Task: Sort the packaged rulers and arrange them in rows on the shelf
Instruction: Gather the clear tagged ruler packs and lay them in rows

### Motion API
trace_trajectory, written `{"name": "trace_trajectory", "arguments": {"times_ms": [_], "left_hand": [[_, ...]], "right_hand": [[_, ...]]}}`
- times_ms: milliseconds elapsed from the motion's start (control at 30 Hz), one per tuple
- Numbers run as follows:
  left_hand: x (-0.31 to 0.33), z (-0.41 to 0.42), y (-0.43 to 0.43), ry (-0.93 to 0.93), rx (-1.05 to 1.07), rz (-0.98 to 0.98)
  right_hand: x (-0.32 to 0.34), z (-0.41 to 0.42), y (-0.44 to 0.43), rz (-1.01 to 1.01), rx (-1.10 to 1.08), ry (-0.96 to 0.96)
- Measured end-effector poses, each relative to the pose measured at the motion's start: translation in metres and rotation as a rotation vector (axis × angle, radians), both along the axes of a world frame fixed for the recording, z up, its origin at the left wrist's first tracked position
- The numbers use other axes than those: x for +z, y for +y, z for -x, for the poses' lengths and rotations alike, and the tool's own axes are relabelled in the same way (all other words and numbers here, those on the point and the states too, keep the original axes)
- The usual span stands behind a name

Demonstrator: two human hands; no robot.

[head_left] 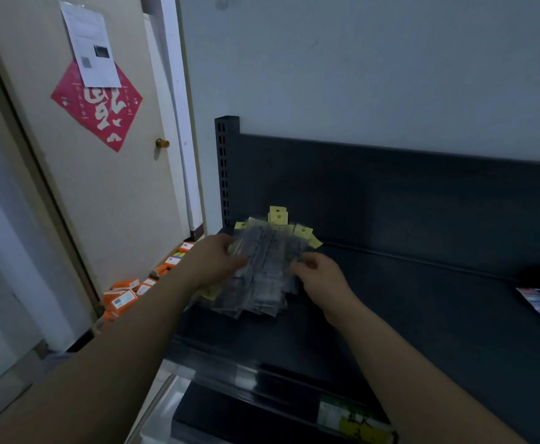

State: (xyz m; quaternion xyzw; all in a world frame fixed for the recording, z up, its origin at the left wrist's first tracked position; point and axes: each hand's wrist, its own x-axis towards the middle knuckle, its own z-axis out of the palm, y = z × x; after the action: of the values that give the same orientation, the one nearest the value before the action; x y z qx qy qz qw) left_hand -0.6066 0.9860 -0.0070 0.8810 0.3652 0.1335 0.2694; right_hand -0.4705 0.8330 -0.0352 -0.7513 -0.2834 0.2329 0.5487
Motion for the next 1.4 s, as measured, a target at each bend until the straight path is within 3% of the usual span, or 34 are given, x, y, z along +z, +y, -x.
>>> {"name": "trace_trajectory", "arguments": {"times_ms": [67, 300, 900, 1000, 1200, 1400], "left_hand": [[-0.001, -0.005, -0.007, 0.064, 0.070, -0.072], [0.001, -0.008, -0.012, -0.019, 0.198, 0.062], [0.016, -0.003, -0.071, -0.674, 0.242, 0.166], [0.017, -0.016, -0.101, -0.827, 0.173, 0.476], [0.004, -0.049, -0.141, -0.830, 0.147, 0.833], [-0.001, -0.069, -0.168, -0.973, 0.143, 1.186]], "right_hand": [[0.001, 0.002, 0.007, 0.026, -0.029, -0.035], [0.006, 0.001, 0.028, 0.141, -0.045, 0.070], [0.017, -0.033, -0.052, -0.075, 0.165, 0.350], [0.025, -0.044, -0.073, -0.146, 0.210, 0.445], [0.033, -0.069, -0.106, -0.170, 0.188, 0.474], [0.043, -0.106, -0.148, -0.246, -0.038, 0.376]]}}
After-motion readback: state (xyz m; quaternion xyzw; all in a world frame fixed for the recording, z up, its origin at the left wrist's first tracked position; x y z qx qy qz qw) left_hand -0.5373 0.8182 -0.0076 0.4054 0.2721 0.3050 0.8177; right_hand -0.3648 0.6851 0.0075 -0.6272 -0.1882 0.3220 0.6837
